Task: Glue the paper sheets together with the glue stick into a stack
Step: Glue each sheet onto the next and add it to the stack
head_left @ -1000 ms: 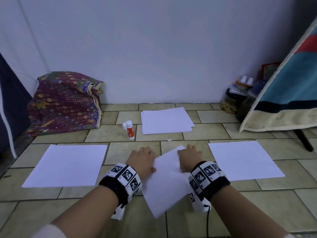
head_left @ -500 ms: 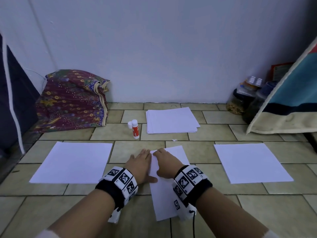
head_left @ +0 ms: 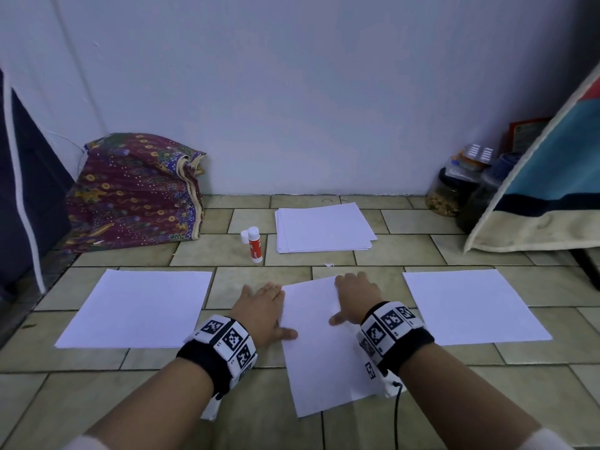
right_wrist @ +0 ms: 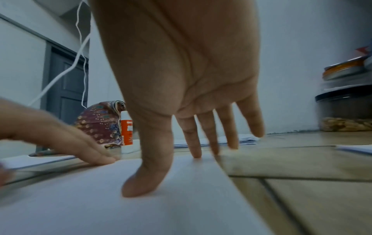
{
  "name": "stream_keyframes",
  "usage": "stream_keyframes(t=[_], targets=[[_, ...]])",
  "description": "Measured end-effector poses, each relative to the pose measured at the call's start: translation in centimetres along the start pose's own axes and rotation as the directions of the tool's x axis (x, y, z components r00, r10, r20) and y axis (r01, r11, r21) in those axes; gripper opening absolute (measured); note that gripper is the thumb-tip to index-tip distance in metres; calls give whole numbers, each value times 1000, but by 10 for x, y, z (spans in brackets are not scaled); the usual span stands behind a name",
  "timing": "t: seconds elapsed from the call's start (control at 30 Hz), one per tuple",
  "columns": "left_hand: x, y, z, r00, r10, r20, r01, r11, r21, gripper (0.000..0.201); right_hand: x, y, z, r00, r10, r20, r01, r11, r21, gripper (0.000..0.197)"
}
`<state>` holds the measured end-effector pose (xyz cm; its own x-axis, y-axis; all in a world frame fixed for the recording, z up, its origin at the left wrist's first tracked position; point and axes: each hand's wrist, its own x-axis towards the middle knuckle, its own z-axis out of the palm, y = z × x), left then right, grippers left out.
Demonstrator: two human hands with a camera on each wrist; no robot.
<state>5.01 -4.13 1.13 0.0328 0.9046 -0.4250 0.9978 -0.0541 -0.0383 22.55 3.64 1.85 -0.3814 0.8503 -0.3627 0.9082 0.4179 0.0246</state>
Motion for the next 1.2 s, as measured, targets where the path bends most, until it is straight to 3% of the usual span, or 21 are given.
stream_keyframes(t=[0.07, 0.2, 0.27, 0.37, 0.47, 0.6, 0.7, 0.8, 0.87, 0.97, 1.1, 1.2], targets=[[0, 0, -10, 996, -8, -84, 8, 1000, 5, 62, -2, -9, -1, 1000, 15, -23, -17, 996, -90, 70], [-3, -4, -22, 994, -23, -107, 22, 1000, -11, 37, -7, -31, -1, 997, -64, 53, 62, 998, 26, 40], [-3, -9, -20, 996, 4, -85, -10, 998, -67, 37, -8, -46, 2, 989, -99, 108, 95, 995, 43, 50], [4, -17, -9, 991, 65, -116, -83, 984, -160, 66, -5, -63, 7, 974, -152, 168, 143, 988, 64, 85], [11, -23, -3, 994, 98, -41, -103, 983, -153, 105, -1, -66, 7, 949, -281, 146, 272, 959, 75, 95], [13, -32, 0, 987, 97, 127, -84, 991, -101, 114, 5, -54, 7, 927, -353, 125, 344, 935, 89, 100], [13, -38, 5, 981, 121, 152, -102, 987, -123, 119, 5, -28, 6, 934, -308, 183, 288, 949, 127, 106], [15, -41, 6, 972, 132, 197, -107, 985, -132, 145, 2, 8, 4, 936, -248, 252, 225, 967, 117, 115], [17, -41, 7, 976, 124, 182, -99, 985, -141, 142, 0, 32, 6, 943, -188, 275, 168, 981, 93, 123], [19, -42, 8, 984, 105, 146, -86, 987, -136, 135, -6, 53, 10, 964, -102, 246, 78, 991, 106, 129], [23, -47, 14, 976, 127, 177, -104, 985, -135, 170, -13, 52, 10, 984, -57, 170, 24, 982, 188, 136], [25, -49, 20, 979, 135, 154, -112, 983, -149, 174, -14, 54, 6, 991, -74, 114, 47, 973, 225, 138]])
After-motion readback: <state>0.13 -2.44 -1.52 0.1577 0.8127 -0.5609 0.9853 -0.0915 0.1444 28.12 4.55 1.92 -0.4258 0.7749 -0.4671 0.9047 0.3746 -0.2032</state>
